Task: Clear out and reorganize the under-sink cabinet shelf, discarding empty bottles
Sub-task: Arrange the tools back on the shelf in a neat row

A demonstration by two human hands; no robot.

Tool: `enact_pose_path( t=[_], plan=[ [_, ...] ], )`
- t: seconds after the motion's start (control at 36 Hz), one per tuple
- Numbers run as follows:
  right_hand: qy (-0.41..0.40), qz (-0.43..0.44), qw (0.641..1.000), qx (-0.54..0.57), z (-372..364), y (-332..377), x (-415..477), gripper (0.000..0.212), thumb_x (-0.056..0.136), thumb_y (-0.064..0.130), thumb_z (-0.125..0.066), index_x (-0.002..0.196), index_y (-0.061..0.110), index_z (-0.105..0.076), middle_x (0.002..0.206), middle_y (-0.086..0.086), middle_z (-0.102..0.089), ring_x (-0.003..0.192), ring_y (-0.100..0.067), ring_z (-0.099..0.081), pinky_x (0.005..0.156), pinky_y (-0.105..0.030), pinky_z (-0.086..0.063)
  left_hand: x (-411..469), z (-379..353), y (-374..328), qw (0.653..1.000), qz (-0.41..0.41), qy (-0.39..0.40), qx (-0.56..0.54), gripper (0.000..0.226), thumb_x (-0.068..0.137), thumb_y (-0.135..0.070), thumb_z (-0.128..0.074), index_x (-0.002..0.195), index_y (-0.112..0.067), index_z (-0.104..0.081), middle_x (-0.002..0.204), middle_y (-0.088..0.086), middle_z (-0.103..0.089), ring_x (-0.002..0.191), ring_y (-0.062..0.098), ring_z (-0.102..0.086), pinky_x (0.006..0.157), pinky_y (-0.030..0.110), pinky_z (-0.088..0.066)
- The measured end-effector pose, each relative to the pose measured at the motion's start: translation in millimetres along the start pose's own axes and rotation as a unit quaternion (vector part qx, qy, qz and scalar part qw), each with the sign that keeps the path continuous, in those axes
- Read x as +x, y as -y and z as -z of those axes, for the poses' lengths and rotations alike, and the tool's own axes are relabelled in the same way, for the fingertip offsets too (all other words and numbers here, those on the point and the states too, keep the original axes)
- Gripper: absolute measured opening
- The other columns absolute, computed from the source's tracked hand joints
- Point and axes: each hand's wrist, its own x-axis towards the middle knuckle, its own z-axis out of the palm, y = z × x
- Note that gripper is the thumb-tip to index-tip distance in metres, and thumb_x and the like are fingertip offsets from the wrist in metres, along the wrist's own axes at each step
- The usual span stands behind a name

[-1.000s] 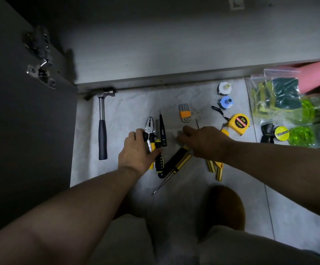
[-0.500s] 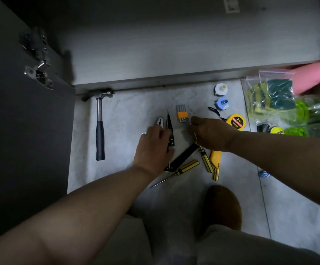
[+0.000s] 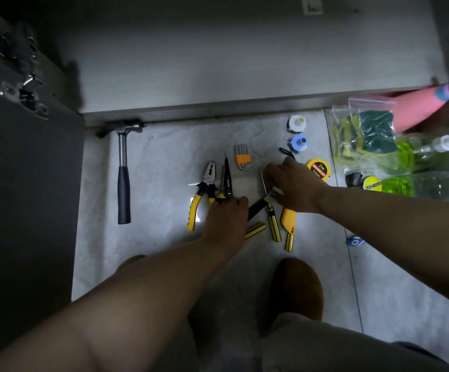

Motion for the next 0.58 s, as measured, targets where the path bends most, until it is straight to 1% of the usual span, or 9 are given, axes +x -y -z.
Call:
enact_pose_path(
  t=[0.08,0.14,0.19,0.25,0.33,0.39,0.44,0.53,0.58],
  plan=[
    [0.025,0.054,0.998,-0.027,6,-8,2,0.029,0.094,0.043,-0.06,0.119,0.029,-0.064,0.118,0.004,-0.063,0.105,-0.022,-0.047,0.088,-0.039,-0.049,1,-2,3,1.0,-0.014,0.007,-0.026,0.025,0.093,-0.009,-0.06,0.118,-0.014,-0.059,0.121,0.007,-0.059,0.113,0.028,-0.057,0.091,0.035,-0.041],
    [0.043,0.065,0.995,0.069,13,-12,3,0.026,0.092,0.037,-0.068,0.113,0.023,-0.07,0.113,0.003,-0.066,0.104,-0.021,-0.055,0.091,-0.04,-0.05,0,-1,6,0.998,-0.012,-0.003,-0.064,0.023,0.095,-0.013,-0.059,0.117,-0.014,-0.063,0.12,0.007,-0.058,0.111,0.028,-0.057,0.089,0.036,-0.044],
    [0.064,0.032,0.977,0.2,24,-16,3,0.025,0.088,0.027,-0.076,0.109,0.014,-0.073,0.108,-0.001,-0.068,0.1,-0.019,-0.064,0.092,-0.038,-0.053,0,3,8,0.99,-0.008,-0.014,-0.14,0.018,0.099,-0.02,-0.057,0.113,-0.012,-0.064,0.114,0.006,-0.058,0.104,0.026,-0.058,0.083,0.038,-0.047],
    [0.096,-0.017,0.937,0.336,37,-18,6,0.024,0.086,0.018,-0.078,0.107,0.007,-0.073,0.106,-0.007,-0.071,0.099,-0.022,-0.068,0.09,-0.035,-0.056,0,12,12,0.972,0.003,-0.01,-0.237,0.017,0.102,-0.025,-0.056,0.109,-0.011,-0.063,0.104,0.006,-0.061,0.095,0.025,-0.06,0.074,0.04,-0.049],
    [0.125,-0.05,0.83,0.541,52,-14,14,0.024,0.085,0.01,-0.077,0.107,0.0,-0.072,0.103,-0.02,-0.074,0.094,-0.028,-0.073,0.082,-0.033,-0.061,3,31,19,0.933,0.026,0.014,-0.359,0.015,0.104,-0.024,-0.053,0.113,-0.013,-0.058,0.089,0.005,-0.067,0.079,0.026,-0.064,0.07,0.044,-0.052],
    [0.117,-0.053,0.802,0.583,59,-7,22,0.024,0.084,0.011,-0.078,0.106,0.004,-0.074,0.101,-0.017,-0.076,0.09,-0.024,-0.074,0.078,-0.028,-0.06,6,43,26,0.913,0.051,0.017,-0.405,0.012,0.105,-0.025,-0.052,0.112,-0.016,-0.056,0.082,-0.001,-0.066,0.07,0.016,-0.061,0.067,0.037,-0.051],
    [0.093,-0.058,0.769,0.629,63,3,32,0.024,0.083,0.011,-0.079,0.106,0.008,-0.073,0.1,-0.014,-0.077,0.087,-0.021,-0.075,0.073,-0.024,-0.06,9,55,37,0.918,0.062,0.001,-0.391,0.012,0.106,-0.029,-0.05,0.108,-0.018,-0.055,0.081,-0.002,-0.063,0.071,0.014,-0.058,0.067,0.033,-0.048],
    [0.016,-0.078,0.711,0.699,65,21,47,0.025,0.082,0.01,-0.08,0.105,0.007,-0.07,0.099,-0.018,-0.076,0.086,-0.025,-0.076,0.074,-0.031,-0.063,10,69,59,0.923,0.086,-0.047,-0.372,0.01,0.105,-0.031,-0.05,0.106,-0.022,-0.053,0.088,0.002,-0.066,0.081,0.02,-0.064,0.071,0.033,-0.049],
    [-0.025,-0.104,0.702,0.704,63,34,55,0.027,0.086,0.007,-0.077,0.109,0.002,-0.064,0.097,-0.023,-0.075,0.077,-0.025,-0.076,0.071,-0.035,-0.064,7,74,77,0.924,0.113,-0.083,-0.355,0.011,0.105,-0.033,-0.051,0.105,-0.022,-0.05,0.085,0.0,-0.066,0.077,0.016,-0.065,0.063,0.029,-0.048]
  ],
)
